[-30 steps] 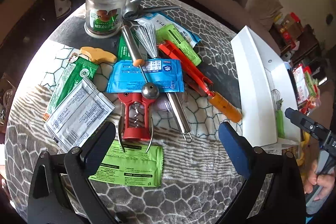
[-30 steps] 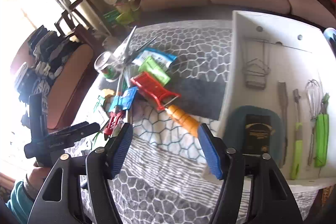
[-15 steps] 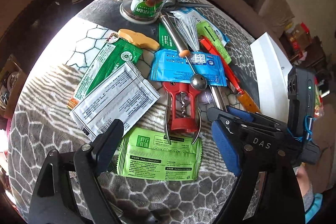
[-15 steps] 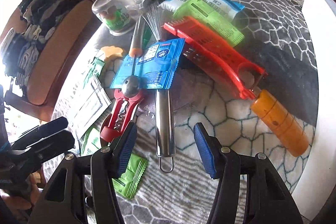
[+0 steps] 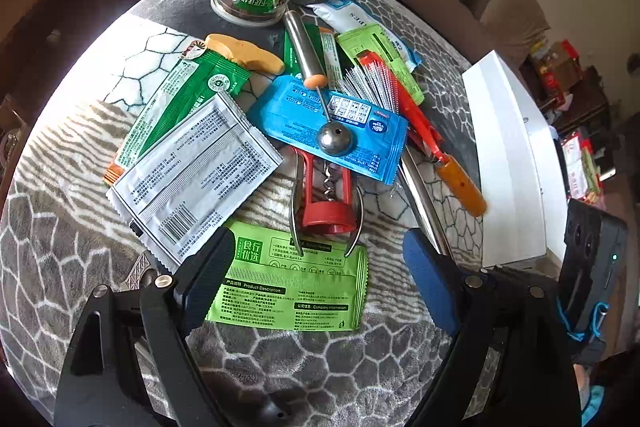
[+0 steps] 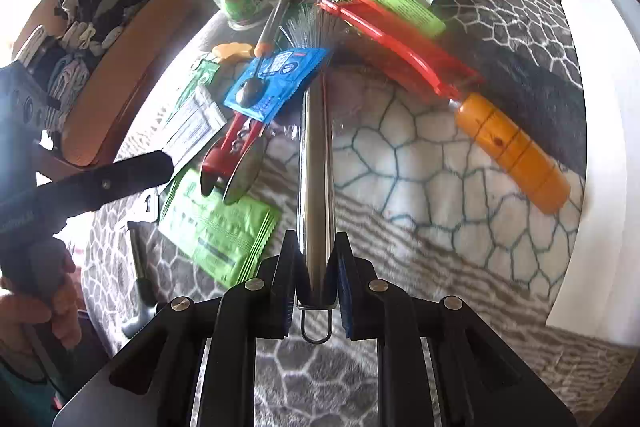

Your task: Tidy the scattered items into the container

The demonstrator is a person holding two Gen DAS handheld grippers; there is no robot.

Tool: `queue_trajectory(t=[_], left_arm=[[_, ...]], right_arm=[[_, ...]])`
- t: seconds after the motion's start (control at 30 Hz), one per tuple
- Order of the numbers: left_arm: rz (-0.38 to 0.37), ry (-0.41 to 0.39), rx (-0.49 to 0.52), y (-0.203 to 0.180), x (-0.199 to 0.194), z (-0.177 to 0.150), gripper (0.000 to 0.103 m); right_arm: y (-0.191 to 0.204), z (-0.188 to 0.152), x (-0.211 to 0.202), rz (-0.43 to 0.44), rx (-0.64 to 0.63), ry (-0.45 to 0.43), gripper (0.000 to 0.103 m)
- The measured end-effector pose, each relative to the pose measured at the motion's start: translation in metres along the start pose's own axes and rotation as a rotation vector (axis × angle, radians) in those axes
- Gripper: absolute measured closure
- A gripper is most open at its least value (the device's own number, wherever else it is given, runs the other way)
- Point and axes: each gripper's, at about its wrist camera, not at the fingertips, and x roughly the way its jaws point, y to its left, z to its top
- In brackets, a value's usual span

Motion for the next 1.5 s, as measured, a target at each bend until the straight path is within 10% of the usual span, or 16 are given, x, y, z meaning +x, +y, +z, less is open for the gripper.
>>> queue_trajectory(t=[0.37, 0.83, 1.0, 1.23, 1.37, 1.5], left_arm=[[0.023, 0.038, 0.063, -0.014, 0.005, -0.028, 0.016], [-0.013, 0.117, 0.097, -0.059, 0.031, -0.072, 0.009], [0.014, 0.162, 0.093, -0.085, 0.054, -0.093, 0.008], [0.056, 0.150, 0.129, -0.099, 0.055, -0.107, 0.008], [0.029, 0.172, 0.116, -0.098, 0.053, -0.117, 0.079], [-0.029, 0.190, 0.053, -0.090, 0.050, -0.123, 0.081]], right_arm=[[0.000, -0.124, -0.019, -0.016, -0.039, 0.094, 0.086], [0.008, -0.129, -0.025, -0.134, -0.065, 0.061, 0.072], [0.009, -0.138, -0.024, -0.136, -0.027, -0.015, 0.084], [0.009, -0.155, -0.040, 0.043, 0.074, -0.058, 0.085], [0.011, -0.160, -0.052, 0.068, 0.077, -0.073, 0.085], [0.007, -0.169, -0.055, 0.084, 0.092, -0.072, 0.085]])
